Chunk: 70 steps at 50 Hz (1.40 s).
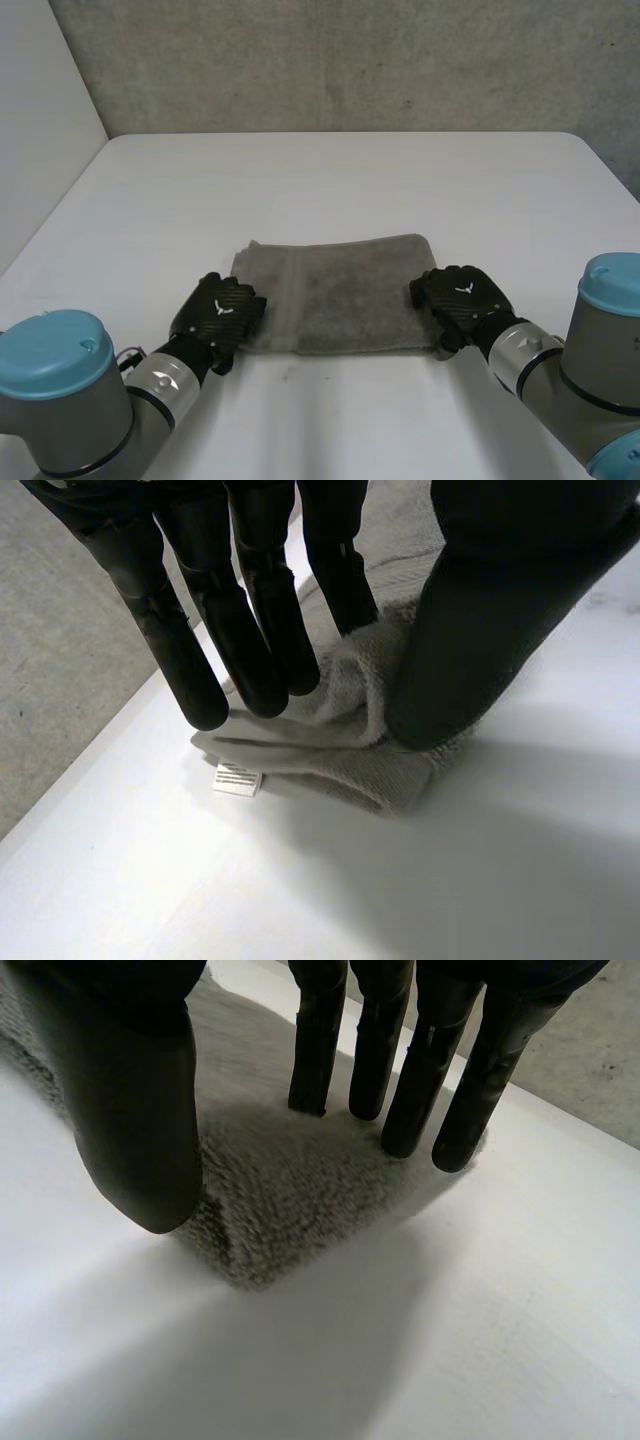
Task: Fold the towel.
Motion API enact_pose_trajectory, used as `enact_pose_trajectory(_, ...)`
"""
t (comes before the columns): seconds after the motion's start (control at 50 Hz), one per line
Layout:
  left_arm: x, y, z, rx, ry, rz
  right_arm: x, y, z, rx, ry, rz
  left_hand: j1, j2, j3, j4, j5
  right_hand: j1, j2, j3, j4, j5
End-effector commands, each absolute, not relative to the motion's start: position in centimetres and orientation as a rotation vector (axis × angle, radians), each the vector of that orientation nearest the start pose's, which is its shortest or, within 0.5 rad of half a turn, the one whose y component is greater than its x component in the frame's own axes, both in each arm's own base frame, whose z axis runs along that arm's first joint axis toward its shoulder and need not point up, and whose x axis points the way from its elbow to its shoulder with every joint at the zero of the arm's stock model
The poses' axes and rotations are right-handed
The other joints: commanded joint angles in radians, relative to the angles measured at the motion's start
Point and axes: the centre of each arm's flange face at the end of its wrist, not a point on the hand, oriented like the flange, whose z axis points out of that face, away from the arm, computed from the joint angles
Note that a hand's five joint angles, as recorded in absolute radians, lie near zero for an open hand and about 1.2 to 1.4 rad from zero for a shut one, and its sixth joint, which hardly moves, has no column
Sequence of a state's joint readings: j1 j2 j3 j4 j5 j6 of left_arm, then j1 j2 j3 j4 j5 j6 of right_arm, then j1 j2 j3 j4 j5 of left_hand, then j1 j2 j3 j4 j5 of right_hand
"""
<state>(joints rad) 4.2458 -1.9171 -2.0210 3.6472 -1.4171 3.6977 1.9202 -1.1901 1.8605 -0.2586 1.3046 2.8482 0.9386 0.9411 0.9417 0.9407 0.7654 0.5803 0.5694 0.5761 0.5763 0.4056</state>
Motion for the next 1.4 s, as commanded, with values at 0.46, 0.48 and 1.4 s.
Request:
enact_pose_trajectory(0.46, -26.4, -22.2, 22.9, 1.123, 1.856, -2.345, 26.6, -25.6, 17.2, -1.386, 2.085, -1.944, -0.746, -0.748, -0.749, -0.748, -0.747, 0.816, 0.827, 0.820, 0.820, 0.816)
enact_pose_trajectory(0.48, -26.4, -22.2, 22.9, 1.123, 1.856, -2.346, 29.0, -24.7, 18.5, -1.484, 1.951, -2.006, -0.746, -0.748, -0.749, -0.748, -0.747, 0.816, 0.827, 0.820, 0.820, 0.816)
enact_pose_trajectory(1.4, -28.5, -24.8, 14.8, 0.647, 2.892, -2.045, 33.8, -24.0, 17.4, -0.891, 1.971, -1.479, -0.728, -0.731, -0.731, -0.730, -0.729, -0.406, -0.395, -0.402, -0.402, -0.406)
